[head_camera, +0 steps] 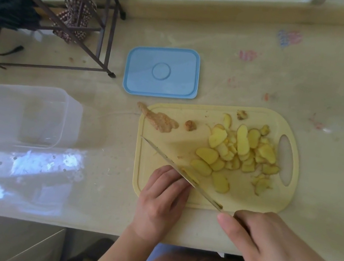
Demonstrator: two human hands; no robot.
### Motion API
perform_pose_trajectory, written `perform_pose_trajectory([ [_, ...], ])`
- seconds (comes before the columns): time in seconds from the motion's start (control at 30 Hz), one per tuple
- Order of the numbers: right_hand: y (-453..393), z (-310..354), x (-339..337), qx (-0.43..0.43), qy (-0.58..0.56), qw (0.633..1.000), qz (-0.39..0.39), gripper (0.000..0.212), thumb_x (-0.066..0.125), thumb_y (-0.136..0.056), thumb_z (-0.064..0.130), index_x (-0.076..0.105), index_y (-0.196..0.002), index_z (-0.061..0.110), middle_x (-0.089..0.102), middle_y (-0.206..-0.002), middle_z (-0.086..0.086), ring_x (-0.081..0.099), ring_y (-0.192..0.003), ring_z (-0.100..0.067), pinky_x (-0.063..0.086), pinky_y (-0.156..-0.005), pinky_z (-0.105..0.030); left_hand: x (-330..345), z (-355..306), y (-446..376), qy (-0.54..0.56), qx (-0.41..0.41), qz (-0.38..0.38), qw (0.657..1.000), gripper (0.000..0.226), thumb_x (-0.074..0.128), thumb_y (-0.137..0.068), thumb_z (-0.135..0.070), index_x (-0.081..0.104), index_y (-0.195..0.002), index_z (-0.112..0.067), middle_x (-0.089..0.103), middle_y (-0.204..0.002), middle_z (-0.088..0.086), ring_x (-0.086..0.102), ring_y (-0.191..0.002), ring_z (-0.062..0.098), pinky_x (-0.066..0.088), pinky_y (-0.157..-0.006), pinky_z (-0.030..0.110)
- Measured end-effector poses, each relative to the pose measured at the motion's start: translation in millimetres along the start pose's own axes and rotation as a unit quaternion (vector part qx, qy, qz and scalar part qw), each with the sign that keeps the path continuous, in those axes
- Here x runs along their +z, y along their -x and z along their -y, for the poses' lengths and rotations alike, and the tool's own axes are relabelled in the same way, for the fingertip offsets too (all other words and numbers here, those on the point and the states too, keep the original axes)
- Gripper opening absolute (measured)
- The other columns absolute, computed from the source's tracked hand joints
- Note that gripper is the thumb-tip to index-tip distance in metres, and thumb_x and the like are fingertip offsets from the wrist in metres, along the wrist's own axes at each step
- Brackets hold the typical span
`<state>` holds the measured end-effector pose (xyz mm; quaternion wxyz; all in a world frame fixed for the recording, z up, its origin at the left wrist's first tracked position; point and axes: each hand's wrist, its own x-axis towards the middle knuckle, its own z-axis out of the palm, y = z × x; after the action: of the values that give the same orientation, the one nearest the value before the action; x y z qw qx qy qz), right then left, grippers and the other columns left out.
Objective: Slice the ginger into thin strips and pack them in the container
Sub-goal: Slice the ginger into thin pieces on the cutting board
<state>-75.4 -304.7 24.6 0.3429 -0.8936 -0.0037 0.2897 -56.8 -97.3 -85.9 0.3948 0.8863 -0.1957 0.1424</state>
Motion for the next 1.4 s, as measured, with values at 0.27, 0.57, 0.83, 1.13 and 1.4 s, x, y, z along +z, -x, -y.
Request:
perform_pose_trajectory([
  [0.27, -8.7, 7.9, 2.1, 0.005, 0.023, 1.0, 0.01, 0.064, 0.017, -0.084, 0.071, 0.036, -0.056, 0.018, 0.039, -0.05, 0.0, 0.044, -0.054, -0.012, 0.033, -0.054, -0.026, -0.6, 0.5, -0.7, 0.001, 0.002, 0.003, 1.0, 0.009, 0.072, -0.087, -0.001, 0.076, -0.094, 0.001, 0.07, -0.101, 0.011, 0.063, -0.1, 0.028, 0.05, -0.093, 0.031],
  [0.57, -23.6, 5.8, 9.4, 0.015, 0.016, 0.999, 0.042, 0.065, 0.016, -0.082, 0.073, 0.04, -0.056, 0.019, 0.042, -0.049, 0.001, 0.043, -0.048, -0.014, 0.036, -0.054, -0.029, -0.6, -1.2, -1.5, 0.006, -0.009, 0.004, 1.0, 0.016, 0.08, -0.079, 0.004, 0.077, -0.095, 0.001, 0.071, -0.1, 0.01, 0.065, -0.095, 0.029, 0.053, -0.088, 0.034],
  [0.83, -5.6, 4.8, -3.0, 0.023, -0.031, 0.999, 0.008, 0.06, 0.022, -0.087, 0.069, 0.037, -0.053, 0.022, 0.049, -0.05, 0.013, 0.046, -0.047, -0.005, 0.035, -0.051, -0.015, -0.3, -0.7, -0.9, -0.004, -0.011, 0.011, 1.0, 0.009, 0.078, -0.082, 0.003, 0.076, -0.091, 0.003, 0.068, -0.096, 0.013, 0.064, -0.093, 0.031, 0.053, -0.086, 0.036],
  [1.13, 11.5, -6.1, 0.5, -0.002, 0.067, 0.997, -0.025, 0.071, 0.011, -0.081, 0.081, 0.036, -0.054, 0.021, 0.049, -0.055, 0.007, 0.048, -0.056, -0.006, 0.035, -0.055, -0.019, -0.1, 1.1, 2.5, 0.004, -0.018, 0.007, 1.0, 0.013, 0.066, -0.094, -0.006, 0.076, -0.091, 0.001, 0.068, -0.098, 0.01, 0.062, -0.091, 0.028, 0.046, -0.089, 0.026],
  [1.4, 3.8, 2.4, -0.3, 0.014, 0.01, 1.0, 0.014, 0.068, 0.013, -0.085, 0.075, 0.037, -0.055, 0.019, 0.053, -0.066, 0.019, 0.049, -0.06, -0.006, 0.037, -0.057, -0.02, -0.8, 1.2, 1.0, 0.008, -0.007, 0.002, 1.0, 0.007, 0.071, -0.087, -0.001, 0.076, -0.091, 0.002, 0.07, -0.097, 0.01, 0.063, -0.094, 0.027, 0.049, -0.089, 0.029],
])
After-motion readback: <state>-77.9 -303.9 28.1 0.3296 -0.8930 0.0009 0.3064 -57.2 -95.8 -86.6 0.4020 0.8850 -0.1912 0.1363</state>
